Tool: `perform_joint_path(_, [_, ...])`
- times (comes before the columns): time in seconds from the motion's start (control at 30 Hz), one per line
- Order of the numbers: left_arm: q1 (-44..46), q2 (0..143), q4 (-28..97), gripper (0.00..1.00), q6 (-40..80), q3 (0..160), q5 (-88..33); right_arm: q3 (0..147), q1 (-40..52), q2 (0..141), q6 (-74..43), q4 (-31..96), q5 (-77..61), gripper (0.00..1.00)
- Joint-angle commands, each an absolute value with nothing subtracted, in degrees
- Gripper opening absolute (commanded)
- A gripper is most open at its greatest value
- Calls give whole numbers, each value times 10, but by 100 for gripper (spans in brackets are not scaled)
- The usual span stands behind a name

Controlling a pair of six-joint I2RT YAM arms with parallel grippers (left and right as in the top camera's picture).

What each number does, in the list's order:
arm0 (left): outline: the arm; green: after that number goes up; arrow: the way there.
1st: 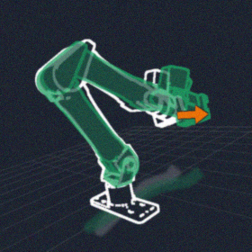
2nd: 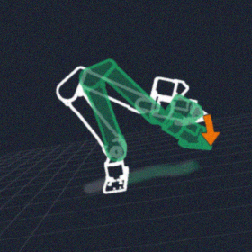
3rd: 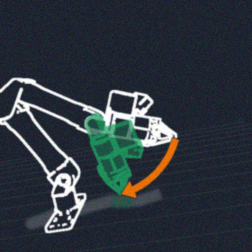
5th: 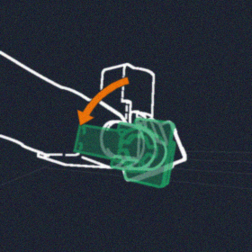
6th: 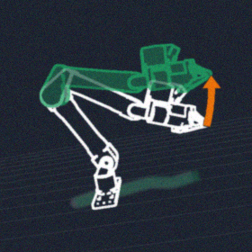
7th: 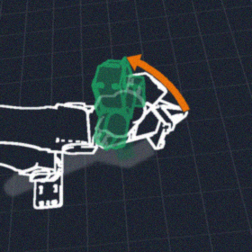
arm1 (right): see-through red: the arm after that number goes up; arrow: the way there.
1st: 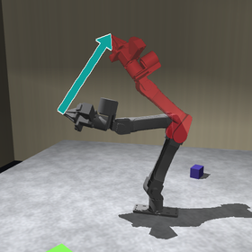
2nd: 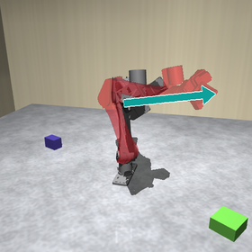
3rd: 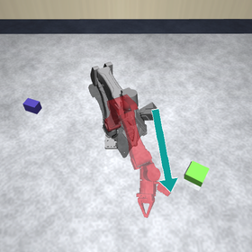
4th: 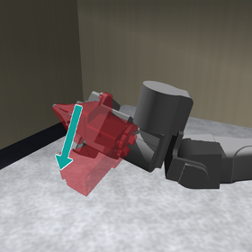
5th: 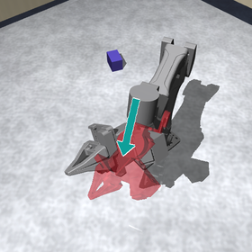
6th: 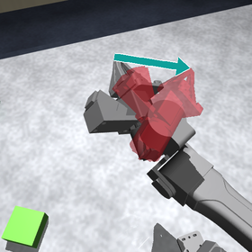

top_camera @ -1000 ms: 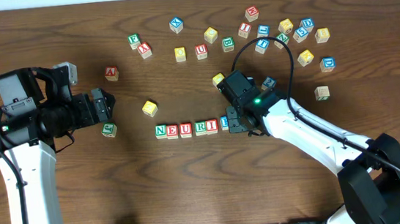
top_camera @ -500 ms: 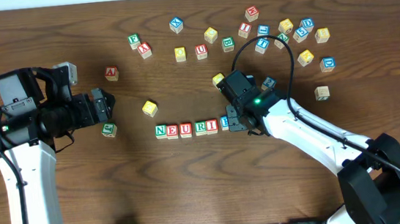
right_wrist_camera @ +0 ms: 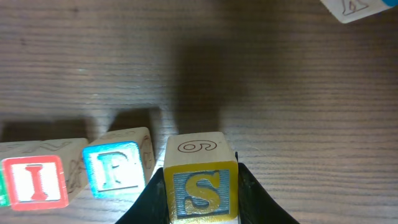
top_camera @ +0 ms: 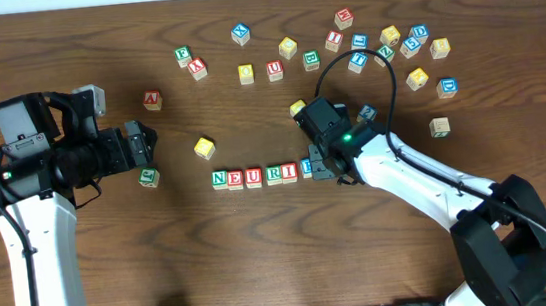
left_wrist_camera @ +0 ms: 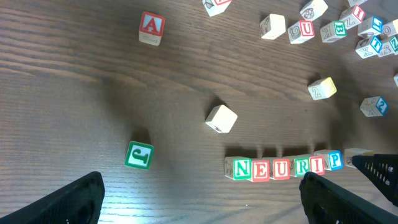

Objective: Spell out NEURIPS
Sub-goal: 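Lower the yellow S block to the right of the blue P block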

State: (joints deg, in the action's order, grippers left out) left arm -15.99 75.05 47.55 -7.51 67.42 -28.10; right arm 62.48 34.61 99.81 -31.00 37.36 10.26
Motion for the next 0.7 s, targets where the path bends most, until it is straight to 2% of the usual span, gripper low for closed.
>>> perform_joint_path(0.0, [-162, 748, 475, 99, -72, 686, -278, 621, 345, 1002, -317, 370, 114, 5])
perform_joint_path(0.67, [-162, 748, 475, 99, -72, 686, -278, 621, 343, 1043, -317, 343, 110, 8])
